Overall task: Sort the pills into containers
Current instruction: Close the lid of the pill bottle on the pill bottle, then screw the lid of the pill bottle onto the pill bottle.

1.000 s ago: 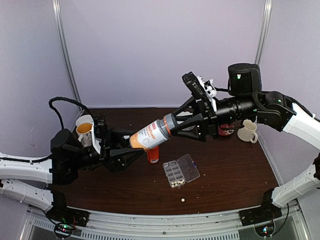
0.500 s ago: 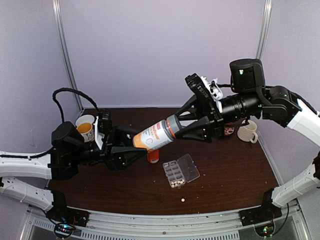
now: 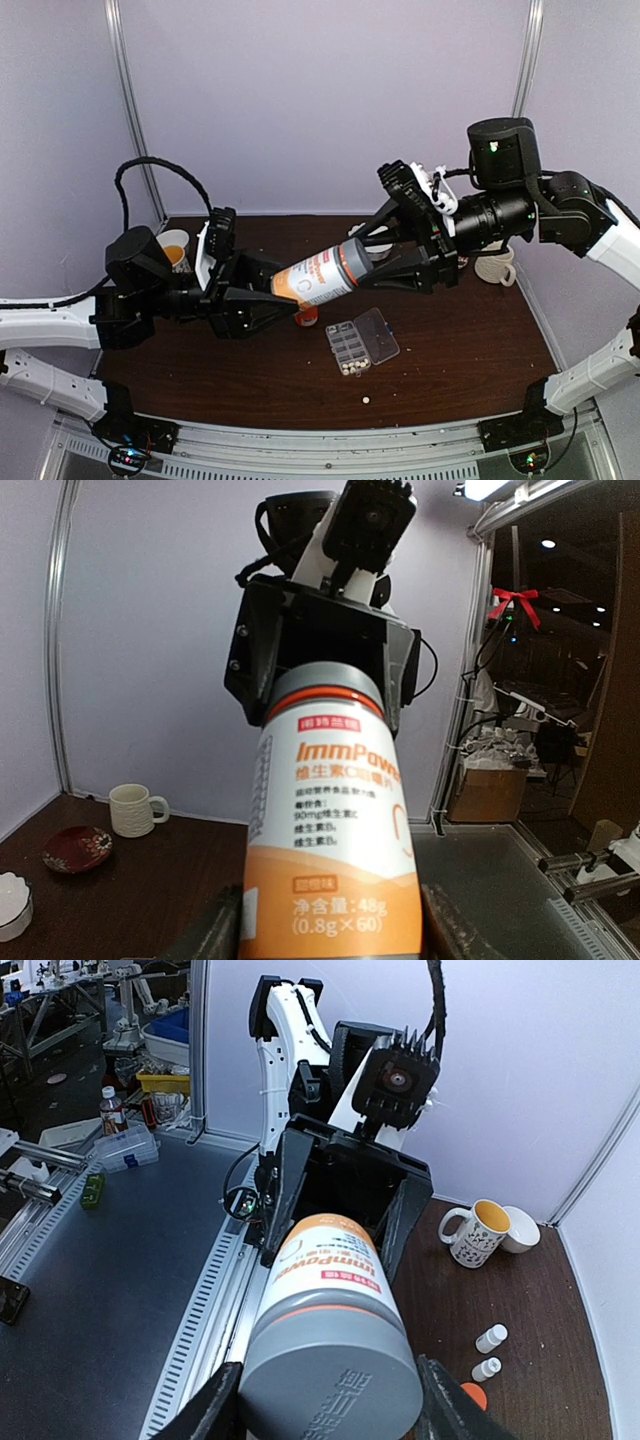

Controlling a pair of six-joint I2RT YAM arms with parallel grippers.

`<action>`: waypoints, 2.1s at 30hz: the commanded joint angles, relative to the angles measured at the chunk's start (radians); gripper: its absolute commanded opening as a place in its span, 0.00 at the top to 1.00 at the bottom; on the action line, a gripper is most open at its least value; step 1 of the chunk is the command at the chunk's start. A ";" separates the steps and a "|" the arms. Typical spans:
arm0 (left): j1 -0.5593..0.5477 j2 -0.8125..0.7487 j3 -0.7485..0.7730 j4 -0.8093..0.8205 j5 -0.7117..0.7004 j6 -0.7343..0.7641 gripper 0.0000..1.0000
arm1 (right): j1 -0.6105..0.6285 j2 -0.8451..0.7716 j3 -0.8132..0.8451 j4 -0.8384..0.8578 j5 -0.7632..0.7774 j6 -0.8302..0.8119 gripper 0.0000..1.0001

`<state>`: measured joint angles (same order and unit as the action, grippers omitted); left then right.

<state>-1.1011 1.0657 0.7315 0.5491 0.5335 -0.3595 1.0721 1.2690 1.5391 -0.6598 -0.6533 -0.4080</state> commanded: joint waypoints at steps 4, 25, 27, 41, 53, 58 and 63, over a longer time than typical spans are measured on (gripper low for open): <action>-0.009 -0.072 0.044 -0.136 -0.160 0.322 1.00 | 0.026 0.121 0.002 0.042 0.031 0.269 0.73; -0.009 -0.010 0.129 -0.208 -0.477 0.971 1.00 | -0.029 0.110 -0.023 0.116 0.166 0.958 0.73; -0.011 -0.010 0.127 -0.210 -0.488 0.973 1.00 | -0.039 0.109 -0.033 0.122 0.180 0.995 0.72; -0.010 -0.024 0.068 -0.137 -0.504 0.889 1.00 | -0.080 0.049 -0.036 0.120 0.184 0.893 0.01; -0.011 -0.051 0.057 -0.185 -0.380 0.680 1.00 | -0.118 -0.108 -0.114 0.033 0.061 0.247 0.00; -0.011 -0.050 0.109 -0.283 -0.258 0.516 1.00 | -0.116 -0.225 -0.286 0.234 0.132 -0.044 0.00; -0.010 -0.051 0.076 -0.250 -0.206 0.450 1.00 | -0.116 -0.243 -0.326 0.279 0.107 -0.277 0.00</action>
<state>-1.1072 1.0370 0.8001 0.2600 0.2470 0.1963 0.9550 1.0298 1.2182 -0.4713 -0.5369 -0.4084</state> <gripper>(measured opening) 0.541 0.997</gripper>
